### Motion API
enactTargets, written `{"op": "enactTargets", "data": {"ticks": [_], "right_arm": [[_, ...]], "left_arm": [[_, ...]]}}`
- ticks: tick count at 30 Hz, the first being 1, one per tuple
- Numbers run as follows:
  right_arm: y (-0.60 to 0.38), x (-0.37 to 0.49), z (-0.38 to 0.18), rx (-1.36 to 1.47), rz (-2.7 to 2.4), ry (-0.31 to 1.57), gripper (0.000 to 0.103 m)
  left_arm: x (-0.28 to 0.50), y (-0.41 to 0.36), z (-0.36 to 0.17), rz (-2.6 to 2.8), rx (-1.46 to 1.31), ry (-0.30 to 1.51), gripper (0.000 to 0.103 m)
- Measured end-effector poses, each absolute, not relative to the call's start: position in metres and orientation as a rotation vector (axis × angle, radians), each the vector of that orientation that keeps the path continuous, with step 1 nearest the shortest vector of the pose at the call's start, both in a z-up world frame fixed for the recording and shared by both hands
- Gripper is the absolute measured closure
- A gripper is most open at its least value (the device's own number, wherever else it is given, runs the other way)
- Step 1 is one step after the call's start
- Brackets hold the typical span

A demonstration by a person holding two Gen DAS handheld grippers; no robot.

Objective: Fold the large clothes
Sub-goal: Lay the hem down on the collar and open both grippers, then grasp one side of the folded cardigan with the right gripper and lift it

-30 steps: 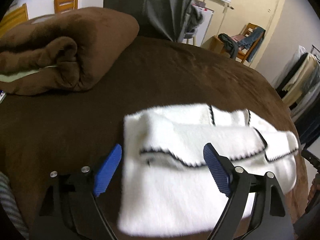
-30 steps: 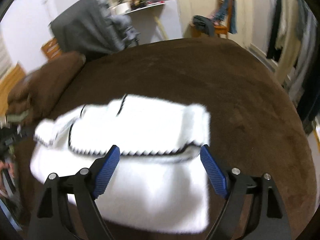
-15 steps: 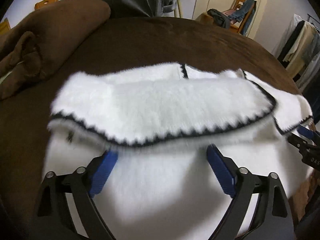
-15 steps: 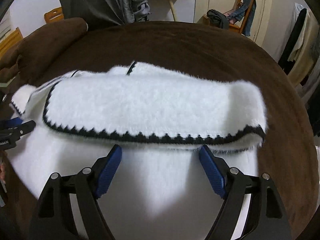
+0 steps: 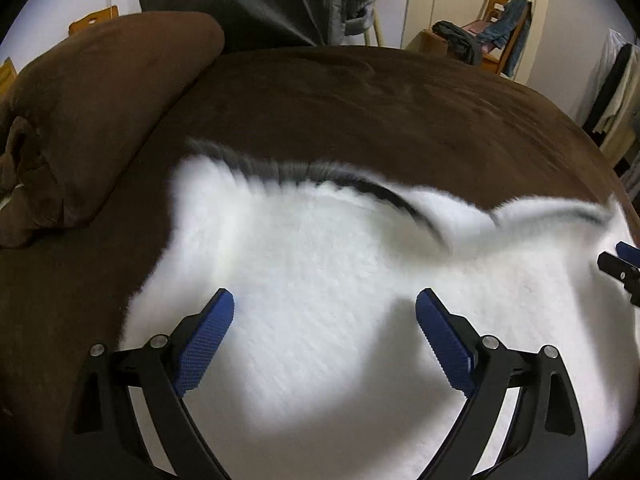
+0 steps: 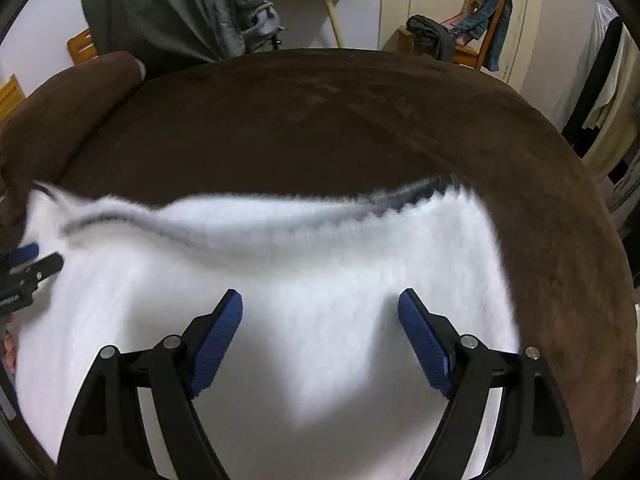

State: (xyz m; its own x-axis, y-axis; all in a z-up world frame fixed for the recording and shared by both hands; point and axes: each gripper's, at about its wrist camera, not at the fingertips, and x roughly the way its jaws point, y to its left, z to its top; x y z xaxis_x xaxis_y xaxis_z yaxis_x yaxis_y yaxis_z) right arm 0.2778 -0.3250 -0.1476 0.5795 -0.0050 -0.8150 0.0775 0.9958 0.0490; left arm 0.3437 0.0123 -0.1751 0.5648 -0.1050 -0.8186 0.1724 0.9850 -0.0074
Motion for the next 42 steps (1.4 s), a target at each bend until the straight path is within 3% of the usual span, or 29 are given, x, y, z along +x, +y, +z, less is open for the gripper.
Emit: {"op": "enactTargets", "data": {"ticks": [7,13,29,37,42], "right_arm": [[-0.325,0.255,-0.135,0.136,-0.012,0.969,0.023],[-0.32,0.239,-0.155,0.078,-0.05,1.003,0.022],[-0.331,0.24,-0.169,0.075,-0.033,0.989,0.017],[-0.326,0.231,-0.145,0.085,-0.026,0.99,0.017],[-0.328,0.193,-0.124,0.113,-0.032,0.933,0.015]], "left_arm": [[0.322,0.02,-0.168,-0.199,0.083,0.961,0.012],[0.312,0.034,-0.182,-0.16,0.124,0.961,0.007],[0.308,0.058,-0.197,-0.167,0.087,0.929,0.006],[0.32,0.014,-0.152,-0.257,0.123,0.915,0.008],[0.321,-0.019,-0.154,-0.301,0.101,0.922,0.007]]}}
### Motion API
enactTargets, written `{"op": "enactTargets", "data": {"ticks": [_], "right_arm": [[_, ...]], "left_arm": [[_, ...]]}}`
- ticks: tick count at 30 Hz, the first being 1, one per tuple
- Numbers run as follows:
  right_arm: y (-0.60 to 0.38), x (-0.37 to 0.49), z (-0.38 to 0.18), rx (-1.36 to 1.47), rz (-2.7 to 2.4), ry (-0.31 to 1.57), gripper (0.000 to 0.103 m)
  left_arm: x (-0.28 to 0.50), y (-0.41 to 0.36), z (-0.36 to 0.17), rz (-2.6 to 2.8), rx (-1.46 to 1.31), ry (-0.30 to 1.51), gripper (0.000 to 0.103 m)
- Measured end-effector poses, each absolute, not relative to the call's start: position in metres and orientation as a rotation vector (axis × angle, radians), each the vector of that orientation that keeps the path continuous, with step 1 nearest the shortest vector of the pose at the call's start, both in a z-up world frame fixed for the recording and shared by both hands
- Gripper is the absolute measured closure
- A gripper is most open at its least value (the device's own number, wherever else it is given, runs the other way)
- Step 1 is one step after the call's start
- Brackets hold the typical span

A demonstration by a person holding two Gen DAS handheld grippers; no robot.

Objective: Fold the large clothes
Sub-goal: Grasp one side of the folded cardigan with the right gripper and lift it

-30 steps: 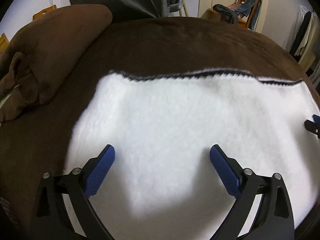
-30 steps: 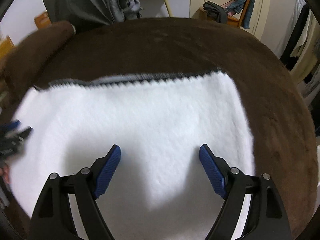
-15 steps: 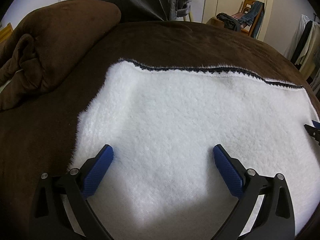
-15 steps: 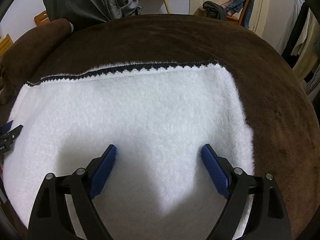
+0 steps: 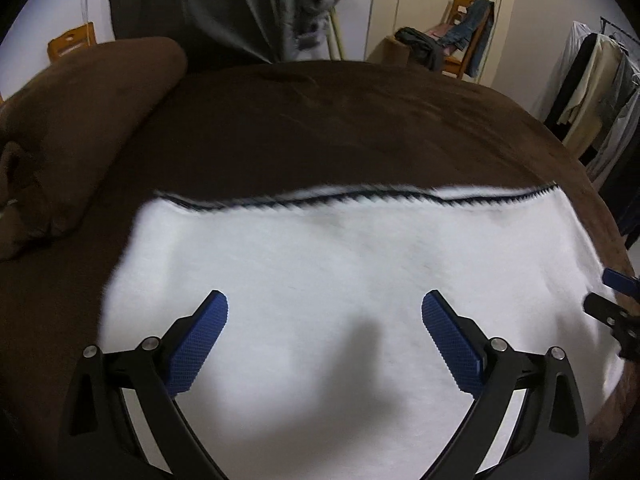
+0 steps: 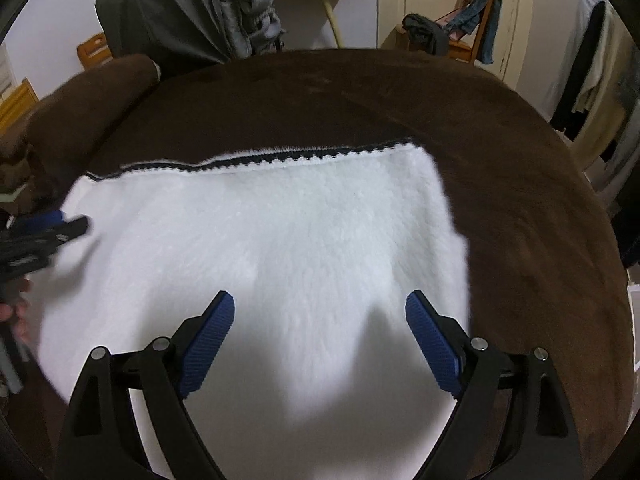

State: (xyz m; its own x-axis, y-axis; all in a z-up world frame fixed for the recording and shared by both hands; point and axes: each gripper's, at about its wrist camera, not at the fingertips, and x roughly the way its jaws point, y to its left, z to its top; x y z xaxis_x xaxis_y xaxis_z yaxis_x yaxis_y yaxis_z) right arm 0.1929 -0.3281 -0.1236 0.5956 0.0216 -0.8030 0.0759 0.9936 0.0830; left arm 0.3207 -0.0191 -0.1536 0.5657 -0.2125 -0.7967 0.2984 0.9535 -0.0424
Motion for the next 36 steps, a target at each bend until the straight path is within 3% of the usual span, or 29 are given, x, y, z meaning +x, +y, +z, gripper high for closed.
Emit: {"op": "enactTargets", "data": {"ticks": [13,27,36], "right_arm": [[-0.382,0.088,-0.092,0.572,-0.155,0.753,0.014],[-0.395,0.039,-0.154,0.9,-0.146,0.819,0.015],[-0.4,0.046,-0.192,1.128,-0.097,0.784,0.021]], "left_arm": [[0.223,-0.031,-0.178,-0.249,0.174,0.953,0.007],[0.189,-0.017,-0.19,-0.238,0.188,0.935,0.007],[0.185,-0.016,-0.194,-0.243,0.183,0.912,0.006]]}}
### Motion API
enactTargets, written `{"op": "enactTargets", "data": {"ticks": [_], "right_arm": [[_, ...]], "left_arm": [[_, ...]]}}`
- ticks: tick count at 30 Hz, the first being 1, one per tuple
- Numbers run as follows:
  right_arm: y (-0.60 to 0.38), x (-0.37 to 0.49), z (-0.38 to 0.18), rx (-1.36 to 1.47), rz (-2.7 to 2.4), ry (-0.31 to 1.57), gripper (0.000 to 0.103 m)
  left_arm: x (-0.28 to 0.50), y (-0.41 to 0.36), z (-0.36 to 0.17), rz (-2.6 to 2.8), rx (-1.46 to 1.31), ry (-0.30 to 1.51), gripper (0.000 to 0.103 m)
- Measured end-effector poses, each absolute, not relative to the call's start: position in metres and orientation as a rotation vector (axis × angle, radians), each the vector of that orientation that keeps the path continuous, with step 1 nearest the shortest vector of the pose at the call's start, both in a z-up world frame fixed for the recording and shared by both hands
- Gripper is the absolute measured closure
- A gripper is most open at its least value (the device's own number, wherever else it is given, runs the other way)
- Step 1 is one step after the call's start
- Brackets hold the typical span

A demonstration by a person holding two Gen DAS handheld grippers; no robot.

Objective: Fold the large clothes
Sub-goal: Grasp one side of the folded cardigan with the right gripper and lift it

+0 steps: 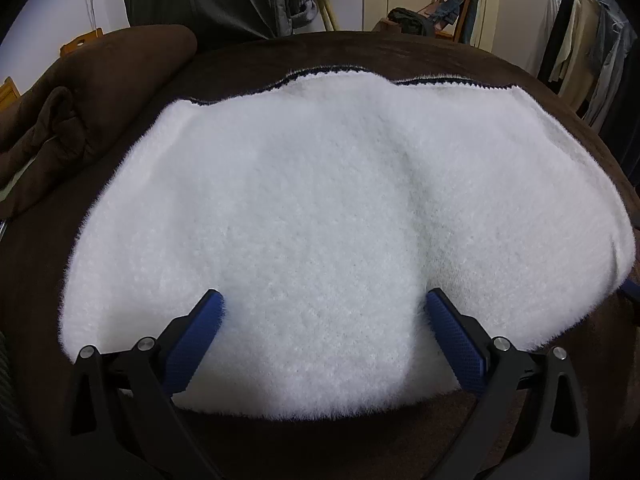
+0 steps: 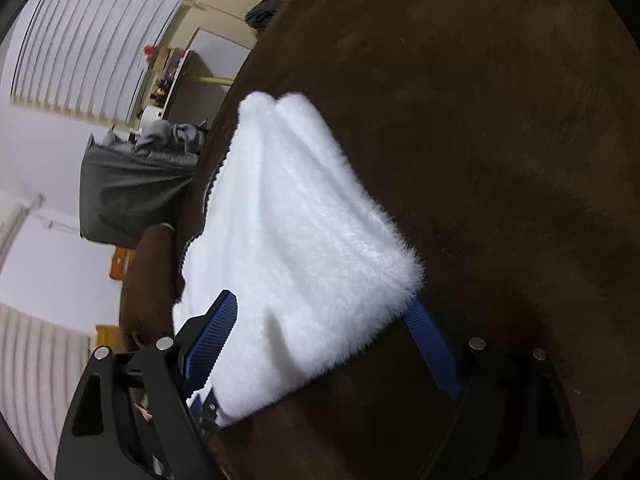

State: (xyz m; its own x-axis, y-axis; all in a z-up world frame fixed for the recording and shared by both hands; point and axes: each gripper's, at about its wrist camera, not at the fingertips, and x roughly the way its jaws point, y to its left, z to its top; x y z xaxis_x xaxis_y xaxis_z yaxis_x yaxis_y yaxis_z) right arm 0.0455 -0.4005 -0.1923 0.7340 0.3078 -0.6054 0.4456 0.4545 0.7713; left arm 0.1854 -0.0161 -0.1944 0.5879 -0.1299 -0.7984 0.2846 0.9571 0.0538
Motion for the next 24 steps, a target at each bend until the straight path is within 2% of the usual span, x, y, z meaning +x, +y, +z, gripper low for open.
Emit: {"op": "enactTargets", "data": {"ticks": [7,9,10,13,24], "right_arm": [[-0.399,0.065,-0.199,1.107,-0.1,0.773,0.025],[-0.398,0.067,-0.199,1.107,-0.111,0.767,0.048],[-0.398,0.069,-0.202,1.124,-0.091,0.763,0.071],[-0.396,0.069,-0.203,1.14,-0.064,0.736,0.079],[-0.379,0.065,-0.154,1.037,-0.035,0.67,0.084]], "left_arm": [[0.184,-0.015,-0.195,-0.245,0.175,0.898,0.006],[0.184,-0.015,-0.195,-0.246,0.172,0.896,0.006],[0.183,-0.015,-0.195,-0.246,0.171,0.896,0.006],[0.182,-0.016,-0.195,-0.247,0.171,0.893,0.006],[0.183,-0.016,-0.194,-0.245,0.166,0.906,0.006]]}}
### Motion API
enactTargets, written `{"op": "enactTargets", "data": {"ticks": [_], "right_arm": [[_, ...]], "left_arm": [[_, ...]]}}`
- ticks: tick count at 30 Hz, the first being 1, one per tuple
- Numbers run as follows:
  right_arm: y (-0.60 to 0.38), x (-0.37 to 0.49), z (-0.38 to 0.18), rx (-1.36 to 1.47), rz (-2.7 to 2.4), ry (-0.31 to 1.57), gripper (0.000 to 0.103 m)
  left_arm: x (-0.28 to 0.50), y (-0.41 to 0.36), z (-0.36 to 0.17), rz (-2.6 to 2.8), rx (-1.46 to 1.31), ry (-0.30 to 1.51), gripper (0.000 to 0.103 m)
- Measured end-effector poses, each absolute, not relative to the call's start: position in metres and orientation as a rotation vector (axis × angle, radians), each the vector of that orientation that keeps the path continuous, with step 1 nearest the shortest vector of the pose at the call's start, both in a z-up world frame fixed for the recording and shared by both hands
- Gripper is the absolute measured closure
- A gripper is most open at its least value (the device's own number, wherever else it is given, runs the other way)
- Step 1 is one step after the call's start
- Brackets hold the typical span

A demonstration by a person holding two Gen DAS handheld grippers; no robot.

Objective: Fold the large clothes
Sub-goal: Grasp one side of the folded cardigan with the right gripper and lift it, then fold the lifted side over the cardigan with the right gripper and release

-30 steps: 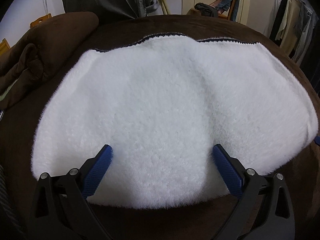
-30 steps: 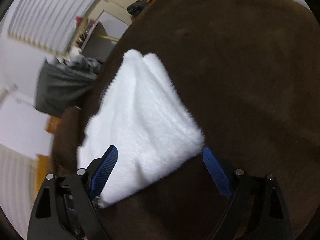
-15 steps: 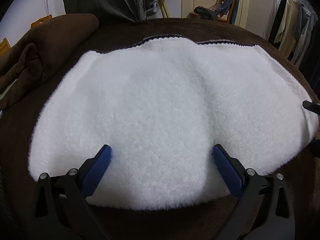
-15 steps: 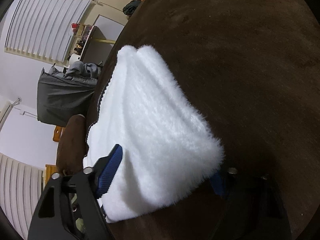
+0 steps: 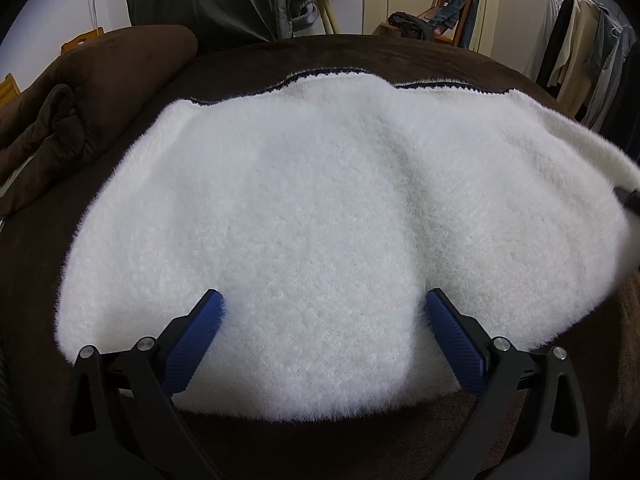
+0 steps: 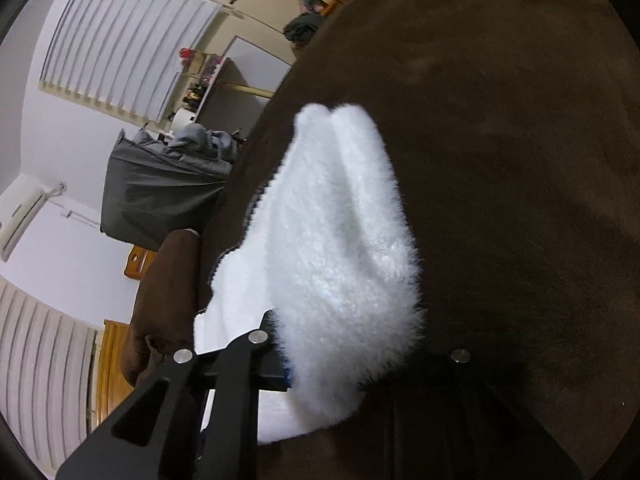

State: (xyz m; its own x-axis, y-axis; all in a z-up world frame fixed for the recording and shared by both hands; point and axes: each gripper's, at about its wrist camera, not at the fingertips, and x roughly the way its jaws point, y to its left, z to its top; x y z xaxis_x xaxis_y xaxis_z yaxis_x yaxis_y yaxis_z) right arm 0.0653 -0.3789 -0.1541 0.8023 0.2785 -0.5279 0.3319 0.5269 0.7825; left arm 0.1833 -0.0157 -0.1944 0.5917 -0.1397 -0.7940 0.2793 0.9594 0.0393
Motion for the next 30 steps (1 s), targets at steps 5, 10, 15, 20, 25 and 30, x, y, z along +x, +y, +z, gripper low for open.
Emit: {"op": "enactTargets", "data": {"ticks": [5,10,15,20,25,30], "right_arm": [[-0.364,0.07,-0.124,0.997,-0.049,0.655,0.084],[-0.349,0.075,-0.1,0.958,-0.021,0.637,0.085],[-0.336,0.079,-0.081,0.891,0.019,0.638,0.085],[-0.315,0.093,-0.054,0.813,0.081,0.639,0.085],[-0.273,0.114,-0.019,0.629,0.148,0.648,0.085],[-0.232,0.139,0.0,0.541,0.227,0.658,0.085]], "left_arm": [[0.186,-0.015,-0.194,-0.25,0.167,0.923,0.006],[0.192,-0.016,-0.192,-0.255,0.173,0.952,0.006],[0.195,-0.017,-0.191,-0.258,0.175,0.974,0.006],[0.193,-0.013,-0.189,-0.255,0.147,0.96,0.006],[0.194,-0.007,-0.179,-0.232,0.143,0.959,0.007],[0.195,0.021,-0.152,-0.183,0.1,0.933,0.007]]}}
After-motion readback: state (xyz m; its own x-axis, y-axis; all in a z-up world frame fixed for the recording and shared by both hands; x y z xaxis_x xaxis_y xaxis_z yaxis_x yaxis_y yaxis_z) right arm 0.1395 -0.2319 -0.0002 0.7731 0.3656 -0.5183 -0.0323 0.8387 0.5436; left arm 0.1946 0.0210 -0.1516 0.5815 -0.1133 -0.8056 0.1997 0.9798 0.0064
